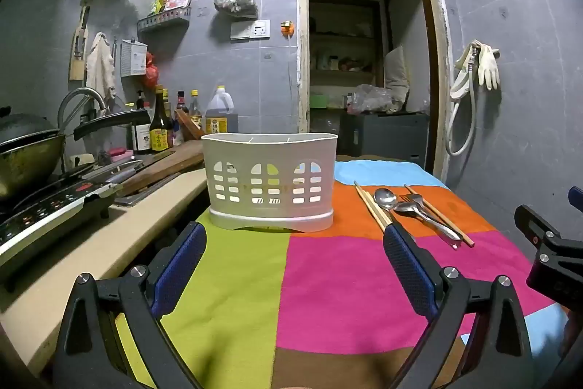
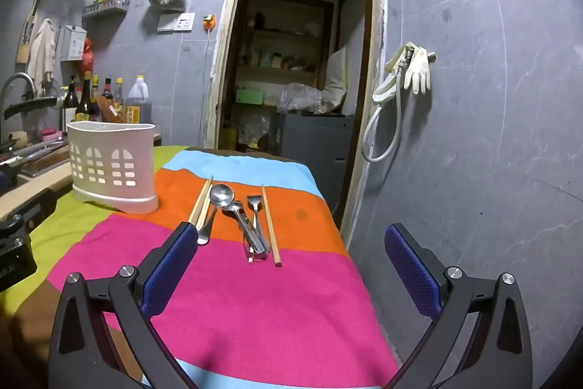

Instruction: Organize utensils

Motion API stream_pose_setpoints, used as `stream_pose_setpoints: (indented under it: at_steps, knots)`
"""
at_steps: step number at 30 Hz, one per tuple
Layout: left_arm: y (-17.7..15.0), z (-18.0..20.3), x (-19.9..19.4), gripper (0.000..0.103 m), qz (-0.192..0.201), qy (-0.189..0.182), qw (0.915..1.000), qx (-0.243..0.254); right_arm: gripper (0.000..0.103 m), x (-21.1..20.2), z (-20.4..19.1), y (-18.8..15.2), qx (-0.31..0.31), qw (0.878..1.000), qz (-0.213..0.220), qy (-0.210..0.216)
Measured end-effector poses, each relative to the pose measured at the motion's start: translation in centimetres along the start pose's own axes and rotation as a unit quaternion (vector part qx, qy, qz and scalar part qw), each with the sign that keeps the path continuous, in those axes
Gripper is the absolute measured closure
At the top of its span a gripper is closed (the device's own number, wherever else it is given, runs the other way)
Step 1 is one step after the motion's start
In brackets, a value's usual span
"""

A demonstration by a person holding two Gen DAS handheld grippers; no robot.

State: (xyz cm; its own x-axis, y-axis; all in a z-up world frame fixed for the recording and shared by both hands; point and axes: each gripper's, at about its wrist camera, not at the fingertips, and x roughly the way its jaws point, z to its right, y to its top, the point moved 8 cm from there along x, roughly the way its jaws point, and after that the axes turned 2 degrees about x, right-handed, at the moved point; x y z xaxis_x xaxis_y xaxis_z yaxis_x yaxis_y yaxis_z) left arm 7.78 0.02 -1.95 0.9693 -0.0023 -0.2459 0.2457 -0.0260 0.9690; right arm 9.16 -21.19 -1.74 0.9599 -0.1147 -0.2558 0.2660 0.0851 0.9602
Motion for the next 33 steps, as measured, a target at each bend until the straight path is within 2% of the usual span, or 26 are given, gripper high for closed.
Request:
stream_pose_setpoints:
  at_steps: [16,17,33]
  knots:
    - [0.0,1.3,0.3,0.007,-0.002,-0.002,1.0000,0.000,0.000,0.1,-0.1,0.1,0.000,1.000,0.002,0.000]
    - [-0.2,0.4,0.4,0.007,-0.002,-0.003,1.0000,-0.002,0.000,0.1,-0.1,0.1,-0.001,1.000,0.002,0.000]
    - [-1.0,0.5,1.0,0.007,-0.008,-0.006,0.9999,-0.003,0.000,0.3,-0.1,0.1,0.000,1.000,0.000,-0.003]
